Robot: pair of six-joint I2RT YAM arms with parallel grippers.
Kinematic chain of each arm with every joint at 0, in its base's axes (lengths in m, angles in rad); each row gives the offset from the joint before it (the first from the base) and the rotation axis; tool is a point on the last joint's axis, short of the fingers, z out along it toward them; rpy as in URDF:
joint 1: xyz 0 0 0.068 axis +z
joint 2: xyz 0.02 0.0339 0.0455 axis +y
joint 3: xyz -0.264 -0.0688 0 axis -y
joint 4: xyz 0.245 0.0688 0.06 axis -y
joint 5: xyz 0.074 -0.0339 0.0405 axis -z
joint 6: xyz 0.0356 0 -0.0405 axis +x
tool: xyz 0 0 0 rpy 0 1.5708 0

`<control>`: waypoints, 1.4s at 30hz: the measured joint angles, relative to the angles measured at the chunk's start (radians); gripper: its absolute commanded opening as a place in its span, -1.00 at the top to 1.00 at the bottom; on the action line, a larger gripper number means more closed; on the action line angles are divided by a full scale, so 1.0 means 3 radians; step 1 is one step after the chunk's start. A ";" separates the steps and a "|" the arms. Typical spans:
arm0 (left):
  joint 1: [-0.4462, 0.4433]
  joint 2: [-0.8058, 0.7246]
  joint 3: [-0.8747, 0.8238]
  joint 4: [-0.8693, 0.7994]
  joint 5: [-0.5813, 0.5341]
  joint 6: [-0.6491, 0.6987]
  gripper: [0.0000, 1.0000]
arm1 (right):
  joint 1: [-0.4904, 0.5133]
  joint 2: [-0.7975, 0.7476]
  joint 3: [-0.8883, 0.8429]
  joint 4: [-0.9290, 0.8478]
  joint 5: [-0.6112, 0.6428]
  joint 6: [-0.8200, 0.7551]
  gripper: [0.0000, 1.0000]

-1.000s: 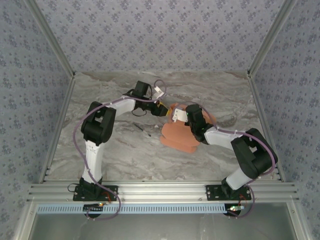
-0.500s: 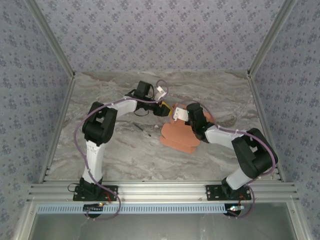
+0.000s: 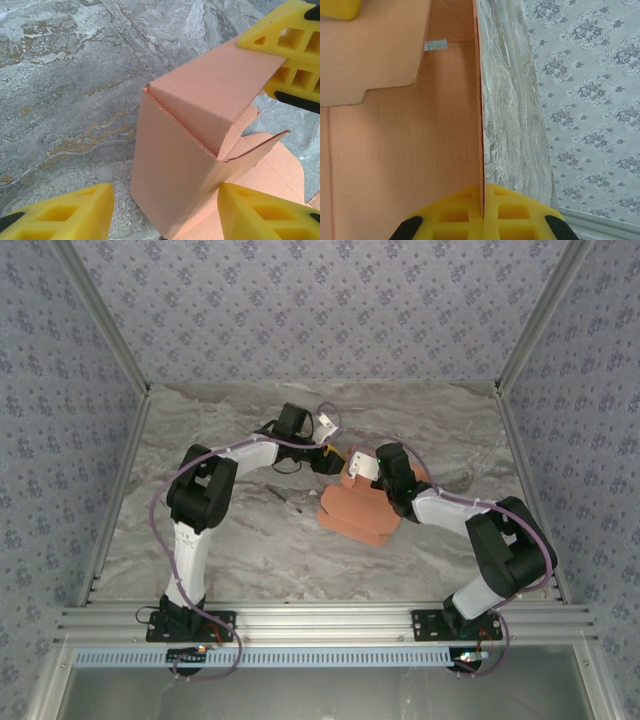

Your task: Fold the paper box

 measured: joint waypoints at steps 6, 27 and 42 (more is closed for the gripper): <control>-0.0023 0.0000 0.0000 0.0025 -0.0102 -0.0031 -0.21 | -0.0028 -0.0013 0.0037 -0.0089 -0.0058 0.0062 0.97; -0.0141 0.0000 0.0000 0.0099 -0.0617 -0.0195 -0.08 | 0.0037 -0.0017 0.0015 -0.0056 0.0106 0.0031 0.97; -0.0174 0.0000 -0.0053 0.0267 -0.0810 -0.0393 0.03 | 0.0169 0.0107 -0.0084 0.0378 0.0483 -0.0264 0.92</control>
